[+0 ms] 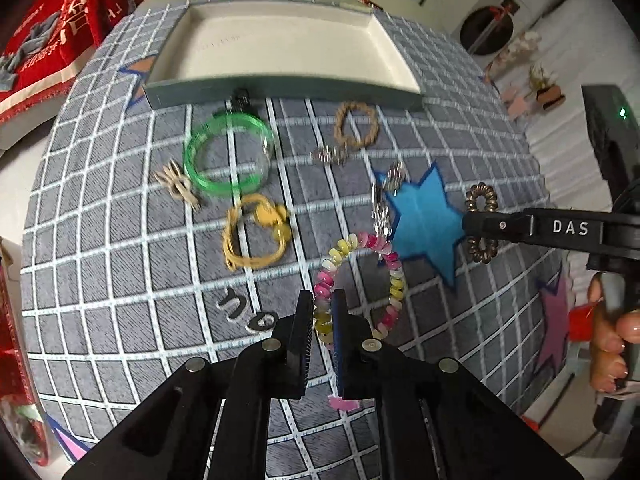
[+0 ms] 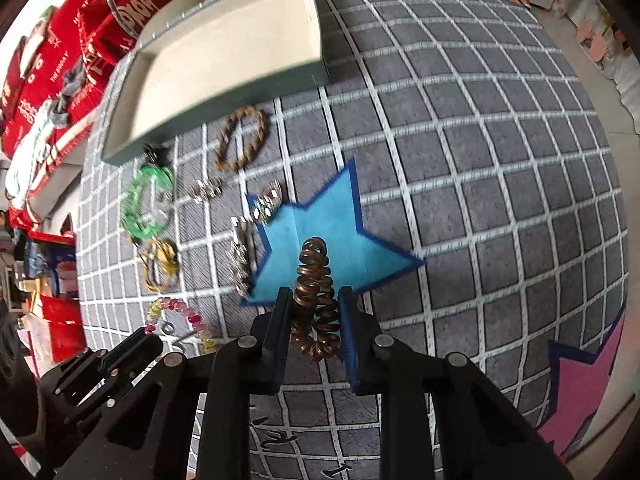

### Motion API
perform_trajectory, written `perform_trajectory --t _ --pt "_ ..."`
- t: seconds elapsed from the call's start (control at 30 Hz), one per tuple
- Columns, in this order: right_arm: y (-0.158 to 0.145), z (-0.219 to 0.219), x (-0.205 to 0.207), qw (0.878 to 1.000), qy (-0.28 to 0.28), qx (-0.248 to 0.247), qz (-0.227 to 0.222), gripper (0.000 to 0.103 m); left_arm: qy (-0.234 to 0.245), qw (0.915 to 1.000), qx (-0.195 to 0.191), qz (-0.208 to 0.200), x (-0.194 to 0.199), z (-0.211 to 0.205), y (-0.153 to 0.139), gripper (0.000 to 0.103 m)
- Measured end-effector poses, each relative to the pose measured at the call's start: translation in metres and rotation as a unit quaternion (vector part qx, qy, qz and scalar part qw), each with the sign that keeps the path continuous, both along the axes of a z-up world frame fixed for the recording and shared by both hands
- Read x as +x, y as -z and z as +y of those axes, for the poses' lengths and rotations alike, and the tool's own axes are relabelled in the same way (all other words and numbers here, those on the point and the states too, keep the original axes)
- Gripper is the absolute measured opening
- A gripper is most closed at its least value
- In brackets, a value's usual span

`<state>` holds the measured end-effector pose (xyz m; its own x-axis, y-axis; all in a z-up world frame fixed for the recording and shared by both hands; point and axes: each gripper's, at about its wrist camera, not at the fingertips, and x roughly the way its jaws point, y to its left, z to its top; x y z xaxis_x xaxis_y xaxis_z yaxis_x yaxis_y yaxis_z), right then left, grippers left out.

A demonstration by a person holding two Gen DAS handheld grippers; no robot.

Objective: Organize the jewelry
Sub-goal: 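Carry the beaded bracelet into the white tray and release while the right gripper drops the coil tie there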

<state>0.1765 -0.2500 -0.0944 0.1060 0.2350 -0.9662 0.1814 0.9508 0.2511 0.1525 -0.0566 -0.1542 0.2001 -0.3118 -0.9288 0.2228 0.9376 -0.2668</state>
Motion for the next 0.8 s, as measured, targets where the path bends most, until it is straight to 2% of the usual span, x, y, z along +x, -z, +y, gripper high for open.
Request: perform_trajectory --t 0.23,0.4,0.47,0.6,0.8 --pt "-0.029 -0.018 0.027 0.999 -0.012 0.023 -0.035 0.025 -0.022 0.9990 -0.015 -0.036 0.014 0.023 -0.037 0.024" --pt "-0.037 -0.005 0.072 0.997 -0.024 0.035 -0.068 0.025 -0.034 0.9973 -0.016 -0.063 0.057 0.028 -0.053 0.024" --pt "-0.026 0.005 0.085 0.996 -0.026 0.039 -0.077 0.025 -0.041 0.9960 -0.010 -0.079 0.080 0.031 -0.057 0.024" --pt "-0.023 0.008 0.125 0.994 -0.028 0.047 -0.091 0.025 -0.055 0.9934 0.001 -0.101 0.122 0.033 -0.056 0.024" --pt "0.002 0.013 0.176 0.994 -0.036 0.052 -0.091 0.025 -0.068 0.9915 0.023 -0.109 0.175 0.029 -0.037 0.024"
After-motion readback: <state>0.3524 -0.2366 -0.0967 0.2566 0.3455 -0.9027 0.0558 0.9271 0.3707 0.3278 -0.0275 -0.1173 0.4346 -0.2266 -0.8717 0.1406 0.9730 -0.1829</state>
